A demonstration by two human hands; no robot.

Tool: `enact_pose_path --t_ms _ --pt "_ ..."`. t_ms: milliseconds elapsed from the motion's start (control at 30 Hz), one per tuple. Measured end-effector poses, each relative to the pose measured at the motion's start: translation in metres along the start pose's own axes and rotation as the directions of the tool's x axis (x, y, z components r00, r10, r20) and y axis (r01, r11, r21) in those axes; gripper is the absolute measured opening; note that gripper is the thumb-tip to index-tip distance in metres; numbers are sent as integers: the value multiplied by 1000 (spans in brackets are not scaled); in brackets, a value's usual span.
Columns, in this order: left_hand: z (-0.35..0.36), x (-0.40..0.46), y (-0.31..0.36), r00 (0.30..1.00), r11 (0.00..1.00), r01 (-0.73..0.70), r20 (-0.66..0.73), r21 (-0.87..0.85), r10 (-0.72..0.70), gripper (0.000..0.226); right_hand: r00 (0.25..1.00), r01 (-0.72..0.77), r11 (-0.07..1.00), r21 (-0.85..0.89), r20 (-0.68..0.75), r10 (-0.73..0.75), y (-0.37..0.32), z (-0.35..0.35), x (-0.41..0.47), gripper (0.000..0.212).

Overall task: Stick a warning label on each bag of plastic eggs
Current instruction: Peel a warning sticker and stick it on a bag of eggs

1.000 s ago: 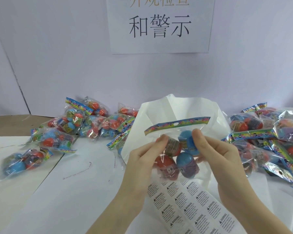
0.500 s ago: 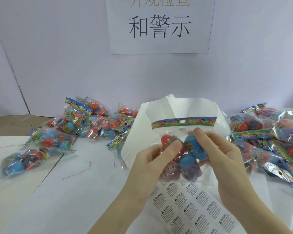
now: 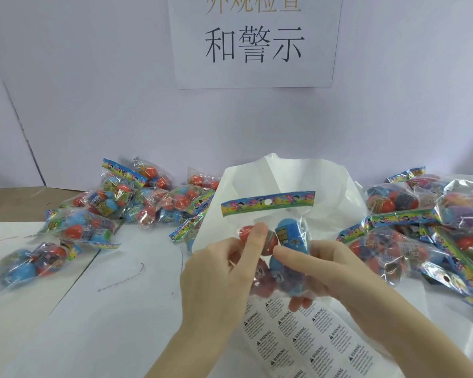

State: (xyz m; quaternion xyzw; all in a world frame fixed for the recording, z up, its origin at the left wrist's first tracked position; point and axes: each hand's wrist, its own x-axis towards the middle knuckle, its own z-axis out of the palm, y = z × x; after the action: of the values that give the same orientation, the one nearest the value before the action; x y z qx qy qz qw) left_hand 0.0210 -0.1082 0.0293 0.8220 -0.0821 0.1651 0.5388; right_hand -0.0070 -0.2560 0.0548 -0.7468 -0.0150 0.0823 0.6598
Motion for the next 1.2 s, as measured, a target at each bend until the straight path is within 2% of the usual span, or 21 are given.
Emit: enact_pose_path --t_ms 67,133,167,233,300,333,367,467,533,567,600,633,667,733,767,867,900,967,1067,1133,1200 --pt "-1 0 -1 998 998 -19 -58 55 22 68 1000 -3 1000 21 -7 4 -1 -3 0 49" --pt "-1 1 -2 992 1000 -18 -122 25 21 70 992 78 988 131 -110 -64 -2 -6 2 41" --pt "-1 2 -4 988 1000 -9 -153 -16 7 67 967 177 956 232 -221 -125 -3 -9 2 35" --pt "-1 4 -5 983 995 11 -183 -98 -29 62 870 421 799 430 -440 -222 -2 -18 3 34" --pt "0 3 -5 981 990 9 -190 -139 -36 56 834 516 687 512 -484 -266 -6 -23 3 66" --pt "0 4 -4 979 988 0 -201 -153 -31 51 842 502 699 509 -472 -262 -5 -24 3 84" --pt "0 4 -3 976 986 -10 -217 -169 -27 46 853 471 745 473 -460 -248 -3 -23 4 96" --pt "-4 9 -1 960 975 -17 -275 -221 -45 39 899 317 907 277 -393 -194 7 -12 10 109" --pt "-11 18 -2 948 970 7 -306 -243 -84 41 907 276 953 122 -360 -217 14 -4 12 101" --pt "-16 24 -5 944 971 28 -313 -238 -103 40 900 265 964 -23 -352 -256 19 -2 12 90" --pt "-21 32 -9 943 975 64 -306 -213 -128 38 887 236 942 -239 -343 -309 22 -1 11 78" --pt "-27 41 -15 947 978 115 -279 -172 -160 34 867 195 854 -482 -323 -380 27 0 10 67" --pt "-31 51 -21 953 978 170 -234 -117 -193 29 833 169 712 -682 -287 -473 29 2 9 57" --pt "-39 69 -38 959 970 240 -162 32 -231 13 734 161 446 -880 -196 -651 29 9 7 41" --pt "-42 77 -48 958 953 262 -162 150 -238 9 688 175 375 -910 -160 -708 28 12 8 32" --pt "-50 95 -75 977 866 195 -172 461 -128 37 569 233 245 -941 -72 -819 29 18 10 17" --pt "-52 101 -80 989 842 124 -131 525 -64 44 547 251 233 -940 -61 -835 29 18 11 12" --pt "-56 114 -88 998 772 -53 47 633 30 60 541 270 245 -931 -64 -839 28 19 11 12" --pt "-56 134 -87 961 689 -209 278 694 12 86 518 276 230 -933 -57 -854 29 19 13 12" --pt "-52 146 -82 945 701 -237 328 673 4 95 506 281 220 -934 -51 -861 31 20 15 11" --pt "-47 158 -82 937 653 -260 349 712 -7 99 500 286 216 -934 -47 -865 31 20 16 11"
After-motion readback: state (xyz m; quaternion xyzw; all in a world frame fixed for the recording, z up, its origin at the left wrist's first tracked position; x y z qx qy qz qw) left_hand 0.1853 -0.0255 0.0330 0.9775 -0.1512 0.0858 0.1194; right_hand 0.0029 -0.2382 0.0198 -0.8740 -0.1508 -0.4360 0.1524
